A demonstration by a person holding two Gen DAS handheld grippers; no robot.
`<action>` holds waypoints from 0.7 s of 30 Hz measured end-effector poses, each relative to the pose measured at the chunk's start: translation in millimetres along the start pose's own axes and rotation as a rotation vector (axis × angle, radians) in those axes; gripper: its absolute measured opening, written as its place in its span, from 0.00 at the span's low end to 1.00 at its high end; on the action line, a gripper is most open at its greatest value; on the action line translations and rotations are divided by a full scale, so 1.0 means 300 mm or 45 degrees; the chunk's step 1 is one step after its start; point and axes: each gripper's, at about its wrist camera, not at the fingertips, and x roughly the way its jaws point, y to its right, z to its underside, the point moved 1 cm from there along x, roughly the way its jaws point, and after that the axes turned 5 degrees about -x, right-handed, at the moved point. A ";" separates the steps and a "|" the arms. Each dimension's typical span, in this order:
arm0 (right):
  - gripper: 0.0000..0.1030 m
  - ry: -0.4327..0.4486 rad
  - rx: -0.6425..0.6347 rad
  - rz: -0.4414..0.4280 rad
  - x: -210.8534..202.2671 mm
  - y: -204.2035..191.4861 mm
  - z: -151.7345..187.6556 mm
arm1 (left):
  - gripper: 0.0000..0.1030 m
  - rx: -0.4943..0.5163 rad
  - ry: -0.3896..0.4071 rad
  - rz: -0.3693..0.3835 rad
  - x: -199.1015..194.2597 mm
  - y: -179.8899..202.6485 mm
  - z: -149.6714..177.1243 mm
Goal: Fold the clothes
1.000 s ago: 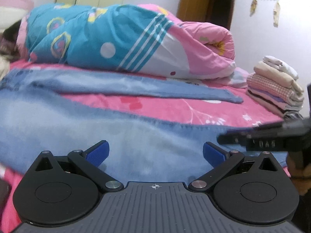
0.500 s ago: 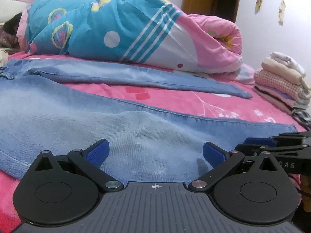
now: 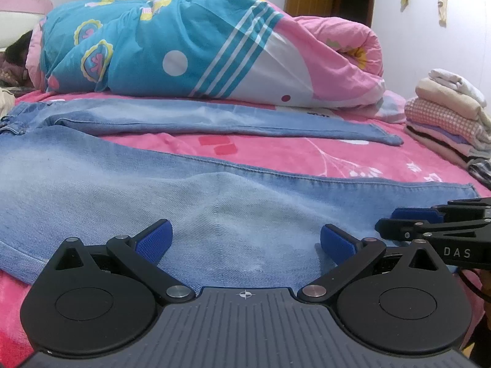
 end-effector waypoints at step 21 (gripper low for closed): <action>0.32 0.005 0.003 0.005 0.001 0.000 0.001 | 1.00 0.002 0.001 0.002 -0.005 -0.003 0.002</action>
